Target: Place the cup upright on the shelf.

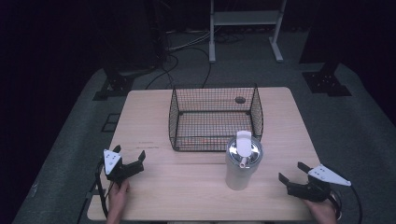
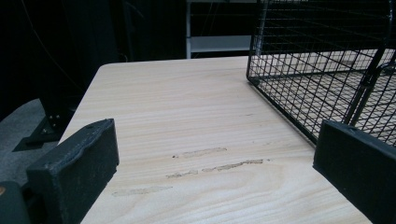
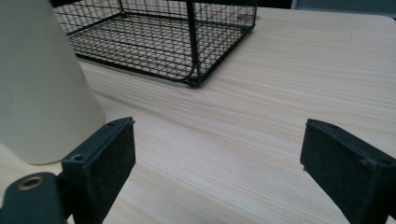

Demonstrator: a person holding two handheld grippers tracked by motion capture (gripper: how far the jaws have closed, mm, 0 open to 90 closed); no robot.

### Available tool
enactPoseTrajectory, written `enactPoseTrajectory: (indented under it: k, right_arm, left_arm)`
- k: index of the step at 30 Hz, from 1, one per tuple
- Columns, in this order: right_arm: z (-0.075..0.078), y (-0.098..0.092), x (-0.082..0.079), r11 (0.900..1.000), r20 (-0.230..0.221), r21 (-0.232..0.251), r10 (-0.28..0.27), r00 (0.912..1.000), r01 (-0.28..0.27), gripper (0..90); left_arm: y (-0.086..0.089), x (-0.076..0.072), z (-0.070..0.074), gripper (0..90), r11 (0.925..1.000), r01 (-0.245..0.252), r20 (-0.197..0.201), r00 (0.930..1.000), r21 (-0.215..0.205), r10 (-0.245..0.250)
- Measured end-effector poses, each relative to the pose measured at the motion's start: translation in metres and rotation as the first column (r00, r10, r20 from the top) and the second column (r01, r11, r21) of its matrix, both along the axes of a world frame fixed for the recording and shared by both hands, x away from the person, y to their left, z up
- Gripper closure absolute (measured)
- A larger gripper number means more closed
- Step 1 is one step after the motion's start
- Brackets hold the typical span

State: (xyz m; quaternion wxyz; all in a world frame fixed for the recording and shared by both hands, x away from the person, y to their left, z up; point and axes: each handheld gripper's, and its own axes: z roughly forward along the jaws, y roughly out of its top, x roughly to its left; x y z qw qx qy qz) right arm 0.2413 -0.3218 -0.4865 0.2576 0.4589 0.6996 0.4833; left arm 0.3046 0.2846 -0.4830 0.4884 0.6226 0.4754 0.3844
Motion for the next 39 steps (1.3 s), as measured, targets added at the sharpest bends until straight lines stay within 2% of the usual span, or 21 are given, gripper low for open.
enactPoseTrajectory:
  k: [6,9,10,11,15,16,24,25,27,29,31,33,34,39]
  right_arm:
    - [0.006,0.005,-0.004,0.999,0.017,0.005,0.035,0.9993,-0.035,9.7]
    - [0.013,0.014,-0.007,0.996,0.037,-0.005,0.087,0.9955,-0.087,9.7]
    - [0.013,0.014,-0.007,0.996,0.037,-0.005,0.087,0.9955,-0.087,9.7]
    - [0.016,0.019,-0.008,0.994,0.043,-0.015,0.113,0.9926,-0.113,9.7]
    - [0.019,0.026,-0.009,0.988,0.042,-0.023,0.152,0.9875,-0.151,9.7]
    - [0.021,0.030,-0.009,0.984,0.043,-0.029,0.174,0.9838,-0.173,9.7]
    - [0.023,0.035,-0.011,0.975,0.033,-0.027,0.223,0.9742,-0.222,9.6]
    - [0.024,0.038,-0.012,0.970,0.030,-0.017,0.241,0.9701,-0.241,9.6]
    - [0.025,0.039,-0.013,0.968,0.028,-0.017,0.250,0.9679,-0.249,9.6]
    - [0.026,0.044,-0.014,0.961,0.022,-0.028,0.277,0.9606,-0.276,9.4]
    - [0.027,0.046,-0.014,0.958,0.017,-0.030,0.286,0.9580,-0.286,9.5]
    - [0.030,0.051,-0.014,0.950,0.004,-0.034,0.311,0.9503,-0.311,9.4]
    - [0.030,0.051,-0.014,0.950,0.004,-0.034,0.311,0.9503,-0.311,9.4]
    - [0.034,0.061,-0.017,0.935,-0.009,-0.042,0.353,0.9356,-0.353,7.2]
  left_arm:
    - [0.000,0.000,0.000,0.0,1.0000,0.002,0.001,1.0000,0.000,-0.002]
    - [0.001,-0.001,0.000,0.0,1.0000,0.005,0.002,1.0000,-0.006,-0.005]
    - [0.001,-0.001,0.000,0.0,1.0000,0.006,0.004,1.0000,-0.007,-0.006]
    - [0.001,-0.001,0.000,0.0,1.0000,0.006,0.002,1.0000,-0.004,-0.006]
    - [0.001,-0.001,0.000,0.0,0.9999,0.007,0.004,1.0000,-0.008,-0.007]
    - [0.001,-0.001,0.000,0.0,0.9999,0.008,0.004,1.0000,-0.009,-0.008]
    - [0.002,-0.001,0.000,0.0,0.9998,0.006,0.002,1.0000,-0.016,-0.006]
    - [0.002,-0.001,0.000,0.0,0.9998,0.006,0.002,1.0000,-0.016,-0.006]
    - [0.002,-0.001,0.000,0.0,0.9999,0.007,0.002,1.0000,-0.016,-0.006]
    - [0.002,-0.001,0.000,0.0,0.9998,0.007,0.003,1.0000,-0.016,-0.007]
    - [0.002,-0.001,0.000,0.0,0.9998,0.008,0.003,1.0000,-0.016,-0.008]
    - [0.002,-0.001,0.000,0.0,0.9999,0.007,0.003,1.0000,-0.015,-0.007]
    - [0.002,-0.001,0.000,0.0,0.9999,0.007,0.004,1.0000,-0.015,-0.007]
    - [0.002,-0.001,0.000,0.0,0.9998,0.004,0.003,1.0000,-0.019,-0.004]
